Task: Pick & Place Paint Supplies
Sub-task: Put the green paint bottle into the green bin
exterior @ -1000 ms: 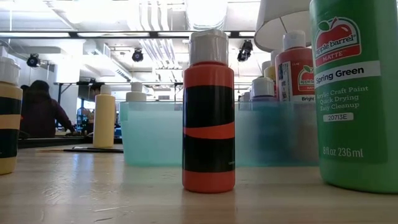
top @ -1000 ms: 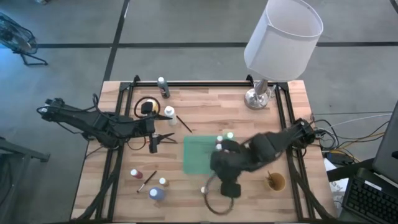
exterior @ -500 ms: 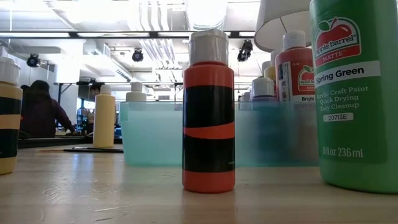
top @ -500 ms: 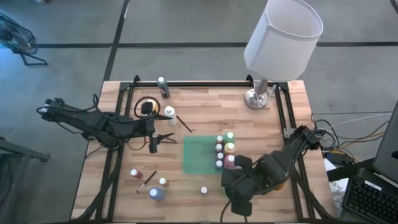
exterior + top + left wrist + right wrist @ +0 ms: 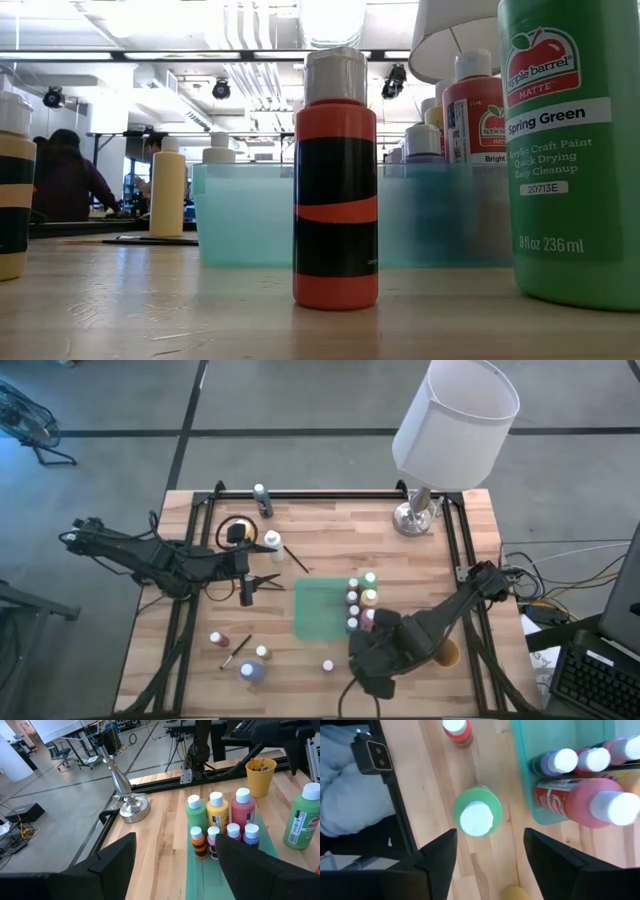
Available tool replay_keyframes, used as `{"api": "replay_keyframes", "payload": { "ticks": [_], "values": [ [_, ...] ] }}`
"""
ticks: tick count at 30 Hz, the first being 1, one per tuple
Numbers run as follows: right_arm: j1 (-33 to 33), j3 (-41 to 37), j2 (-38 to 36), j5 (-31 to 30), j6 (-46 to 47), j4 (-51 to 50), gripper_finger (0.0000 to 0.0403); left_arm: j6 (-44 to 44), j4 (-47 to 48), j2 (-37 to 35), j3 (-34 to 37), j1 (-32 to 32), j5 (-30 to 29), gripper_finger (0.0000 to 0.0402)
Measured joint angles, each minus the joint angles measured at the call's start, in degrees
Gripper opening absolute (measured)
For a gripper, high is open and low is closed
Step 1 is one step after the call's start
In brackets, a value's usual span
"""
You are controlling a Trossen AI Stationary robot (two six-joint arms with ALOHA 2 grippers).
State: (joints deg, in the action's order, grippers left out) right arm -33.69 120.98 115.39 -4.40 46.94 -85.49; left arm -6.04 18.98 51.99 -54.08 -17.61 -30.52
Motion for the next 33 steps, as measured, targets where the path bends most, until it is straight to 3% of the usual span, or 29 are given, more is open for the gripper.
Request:
{"api": "replay_keyframes", "payload": {
  "ticks": [21,33],
  "values": [
    [0.9,-12.1,0.0,2.1,1.1,8.6,0.0265,0.0,0.0,0.0,0.0,0.0,0.0,0.0277],
    [1.5,-11.5,0.0,1.9,1.1,11.4,0.0216,0.0,0.1,0.0,0.0,0.0,0.0,0.0278]
  ]
}}
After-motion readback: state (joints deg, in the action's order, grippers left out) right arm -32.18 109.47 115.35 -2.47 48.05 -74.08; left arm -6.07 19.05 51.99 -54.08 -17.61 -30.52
